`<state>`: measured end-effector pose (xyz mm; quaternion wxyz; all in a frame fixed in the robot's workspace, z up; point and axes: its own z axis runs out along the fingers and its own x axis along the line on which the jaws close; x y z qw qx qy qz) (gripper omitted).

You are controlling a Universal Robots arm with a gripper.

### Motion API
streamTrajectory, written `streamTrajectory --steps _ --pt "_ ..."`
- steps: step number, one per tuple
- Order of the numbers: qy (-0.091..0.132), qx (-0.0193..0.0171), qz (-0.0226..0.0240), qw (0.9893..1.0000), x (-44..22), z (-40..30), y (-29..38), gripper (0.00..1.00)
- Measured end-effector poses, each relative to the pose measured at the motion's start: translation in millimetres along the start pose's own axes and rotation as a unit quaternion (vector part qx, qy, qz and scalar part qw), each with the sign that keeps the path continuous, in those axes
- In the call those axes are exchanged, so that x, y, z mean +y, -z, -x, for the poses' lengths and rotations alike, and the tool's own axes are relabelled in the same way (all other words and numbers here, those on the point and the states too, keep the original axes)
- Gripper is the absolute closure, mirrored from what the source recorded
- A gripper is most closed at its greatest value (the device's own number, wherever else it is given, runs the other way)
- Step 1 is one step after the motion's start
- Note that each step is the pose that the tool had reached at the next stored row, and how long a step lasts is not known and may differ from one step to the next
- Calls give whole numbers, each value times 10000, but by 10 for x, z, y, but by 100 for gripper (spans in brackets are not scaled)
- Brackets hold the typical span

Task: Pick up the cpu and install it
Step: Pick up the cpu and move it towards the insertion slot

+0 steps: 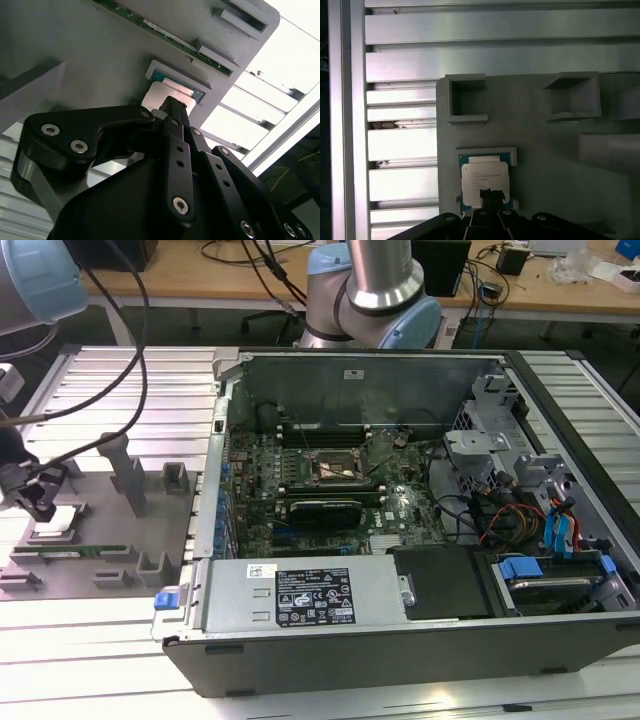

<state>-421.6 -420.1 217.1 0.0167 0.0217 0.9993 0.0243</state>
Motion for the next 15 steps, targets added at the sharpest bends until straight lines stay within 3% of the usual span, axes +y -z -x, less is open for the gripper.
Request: streamTrajectory --steps 11,15 --pt "129 7 18 9999 11 -4 -91 89" --pt "129 7 18 9999 11 -4 -93 89"
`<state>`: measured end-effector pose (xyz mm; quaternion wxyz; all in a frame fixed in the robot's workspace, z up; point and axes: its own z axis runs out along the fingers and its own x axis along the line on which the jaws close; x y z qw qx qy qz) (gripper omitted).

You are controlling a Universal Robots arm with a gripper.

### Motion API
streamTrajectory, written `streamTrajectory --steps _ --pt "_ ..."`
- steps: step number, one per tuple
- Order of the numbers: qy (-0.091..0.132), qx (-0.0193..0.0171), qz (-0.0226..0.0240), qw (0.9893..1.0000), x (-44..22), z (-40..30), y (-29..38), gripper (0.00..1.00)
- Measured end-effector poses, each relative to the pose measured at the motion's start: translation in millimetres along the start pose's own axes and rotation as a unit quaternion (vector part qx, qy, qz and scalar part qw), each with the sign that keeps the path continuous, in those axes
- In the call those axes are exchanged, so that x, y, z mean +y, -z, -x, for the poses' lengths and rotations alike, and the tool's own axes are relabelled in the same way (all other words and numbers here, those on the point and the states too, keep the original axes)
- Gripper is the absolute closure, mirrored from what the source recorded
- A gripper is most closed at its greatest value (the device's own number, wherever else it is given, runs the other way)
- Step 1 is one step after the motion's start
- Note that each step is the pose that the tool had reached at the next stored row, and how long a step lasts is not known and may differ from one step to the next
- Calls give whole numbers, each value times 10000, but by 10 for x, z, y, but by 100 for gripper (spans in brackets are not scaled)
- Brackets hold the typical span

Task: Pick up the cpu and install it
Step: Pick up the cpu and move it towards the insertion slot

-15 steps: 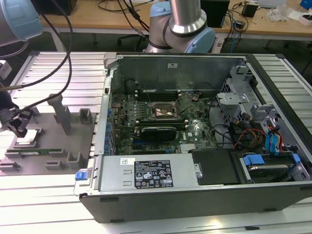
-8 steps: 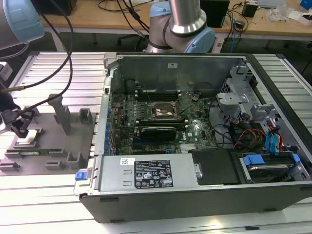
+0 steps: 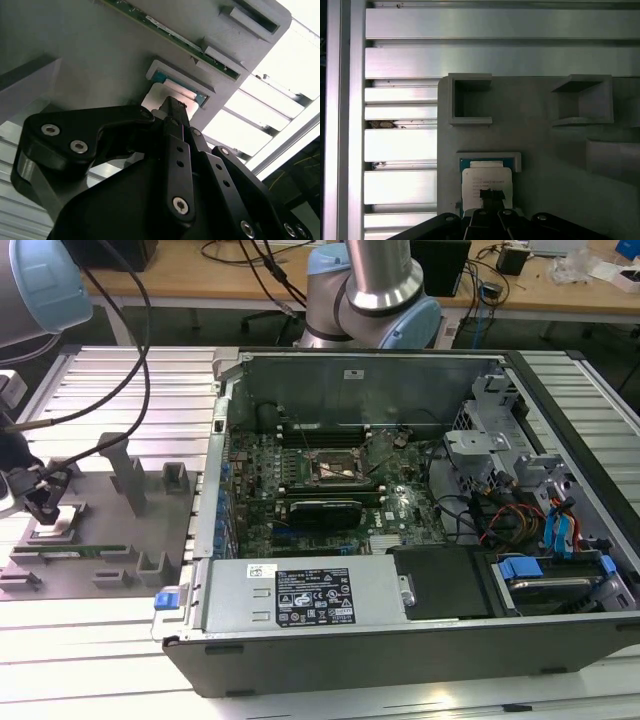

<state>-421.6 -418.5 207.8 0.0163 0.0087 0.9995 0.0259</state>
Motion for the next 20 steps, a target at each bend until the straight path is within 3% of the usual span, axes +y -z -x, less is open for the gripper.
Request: streamTrajectory --steps 3,5,6,10,11,12,14,15,20 --pt "0 0 0 10000 0 0 0 89" --pt "0 0 0 10000 0 0 -1 77" --pt "0 0 0 10000 0 0 -2 77" --pt "0 0 0 10000 0 0 -3 52" --pt "0 0 0 10000 0 0 -3 52" --pt "0 0 0 10000 0 0 -3 40" --pt "0 0 0 10000 0 0 -4 40" --pt "0 0 0 10000 0 0 -5 34" --pt "-173 -9 -5 9998 -2 13 -32 34"
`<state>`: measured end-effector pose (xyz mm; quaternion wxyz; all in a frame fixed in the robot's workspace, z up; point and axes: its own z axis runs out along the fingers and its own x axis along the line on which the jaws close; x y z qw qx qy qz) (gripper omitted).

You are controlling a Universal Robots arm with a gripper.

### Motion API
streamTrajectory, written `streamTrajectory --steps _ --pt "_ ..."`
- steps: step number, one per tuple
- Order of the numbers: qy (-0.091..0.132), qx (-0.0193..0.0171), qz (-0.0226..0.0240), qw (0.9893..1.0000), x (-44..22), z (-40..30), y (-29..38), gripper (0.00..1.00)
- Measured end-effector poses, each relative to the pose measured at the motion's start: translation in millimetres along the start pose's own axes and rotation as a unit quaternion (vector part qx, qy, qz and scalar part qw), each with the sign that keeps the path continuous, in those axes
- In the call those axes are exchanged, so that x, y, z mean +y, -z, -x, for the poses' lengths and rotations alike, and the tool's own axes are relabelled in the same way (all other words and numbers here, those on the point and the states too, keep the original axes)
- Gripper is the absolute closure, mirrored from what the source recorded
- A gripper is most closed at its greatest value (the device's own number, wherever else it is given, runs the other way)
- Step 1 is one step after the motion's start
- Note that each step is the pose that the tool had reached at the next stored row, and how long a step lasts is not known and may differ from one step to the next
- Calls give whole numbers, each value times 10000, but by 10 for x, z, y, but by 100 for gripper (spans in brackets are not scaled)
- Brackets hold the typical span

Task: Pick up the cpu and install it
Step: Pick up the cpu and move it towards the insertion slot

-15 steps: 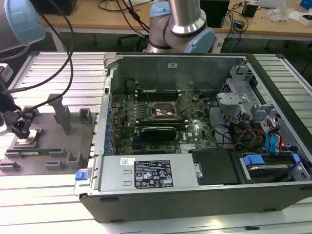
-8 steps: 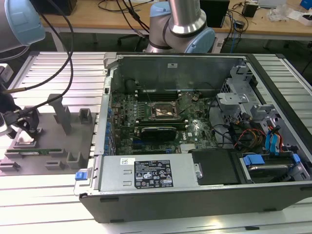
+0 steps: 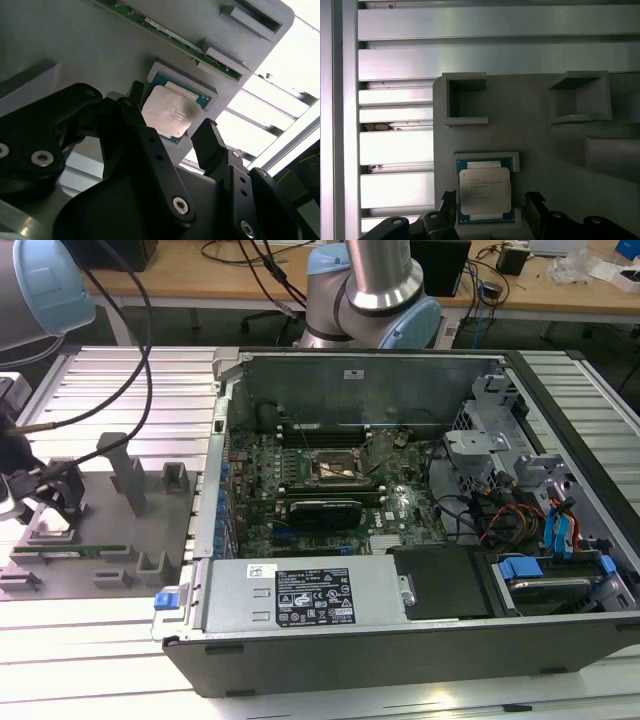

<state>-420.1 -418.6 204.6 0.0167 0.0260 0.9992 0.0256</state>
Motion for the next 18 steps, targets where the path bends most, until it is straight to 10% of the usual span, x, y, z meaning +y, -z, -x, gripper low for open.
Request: streamTrajectory --steps 18 --pt "-9 -1 3 10000 38 -12 -141 34"
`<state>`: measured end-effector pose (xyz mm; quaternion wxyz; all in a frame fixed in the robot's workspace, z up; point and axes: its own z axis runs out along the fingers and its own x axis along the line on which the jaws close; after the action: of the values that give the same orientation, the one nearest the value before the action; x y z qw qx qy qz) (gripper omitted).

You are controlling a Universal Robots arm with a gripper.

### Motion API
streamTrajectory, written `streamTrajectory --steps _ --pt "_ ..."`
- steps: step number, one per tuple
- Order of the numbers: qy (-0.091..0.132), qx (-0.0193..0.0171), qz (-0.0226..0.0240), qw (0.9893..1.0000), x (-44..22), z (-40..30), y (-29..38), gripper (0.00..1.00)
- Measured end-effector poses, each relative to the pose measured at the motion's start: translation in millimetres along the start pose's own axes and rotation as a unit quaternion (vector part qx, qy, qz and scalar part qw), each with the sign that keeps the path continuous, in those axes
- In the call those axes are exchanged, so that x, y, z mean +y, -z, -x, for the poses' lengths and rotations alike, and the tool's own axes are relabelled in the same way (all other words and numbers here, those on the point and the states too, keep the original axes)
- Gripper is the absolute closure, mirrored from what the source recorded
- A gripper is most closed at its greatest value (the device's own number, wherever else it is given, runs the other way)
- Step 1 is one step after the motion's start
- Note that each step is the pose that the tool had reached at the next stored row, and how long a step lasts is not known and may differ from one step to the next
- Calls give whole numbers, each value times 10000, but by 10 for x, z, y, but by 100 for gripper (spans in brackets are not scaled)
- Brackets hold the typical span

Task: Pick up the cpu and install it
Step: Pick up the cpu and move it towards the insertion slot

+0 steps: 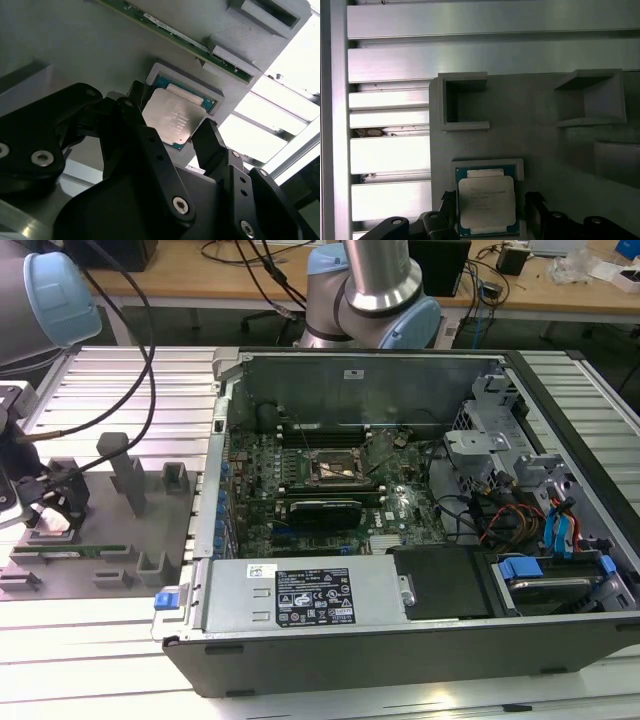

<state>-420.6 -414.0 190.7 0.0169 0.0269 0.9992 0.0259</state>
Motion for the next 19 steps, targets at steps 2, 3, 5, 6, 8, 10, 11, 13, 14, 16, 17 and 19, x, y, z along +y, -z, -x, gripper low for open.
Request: streamTrajectory --steps 2,3,5,6,8,10,11,13,14,16,17,19 --pt "0 1 -1 10000 8 -1 1 34" --pt "1 1 -1 10000 9 0 0 34" --pt "1 2 4 10000 12 -1 0 34" --pt "0 1 6 10000 14 -1 -2 34" --pt "0 1 6 10000 15 -1 -12 34" --pt "0 2 6 10000 16 -2 -18 34" --pt "0 2 6 10000 16 -2 -18 34" --pt "0 2 6 10000 16 -2 -19 34" --pt "-2 40 5 10000 17 0 -21 34" --pt "-9 176 -3 9998 16 3 -23 34" --pt "-9 181 -3 9998 16 3 -22 34" --pt "-9 185 -4 9998 16 4 -21 34"
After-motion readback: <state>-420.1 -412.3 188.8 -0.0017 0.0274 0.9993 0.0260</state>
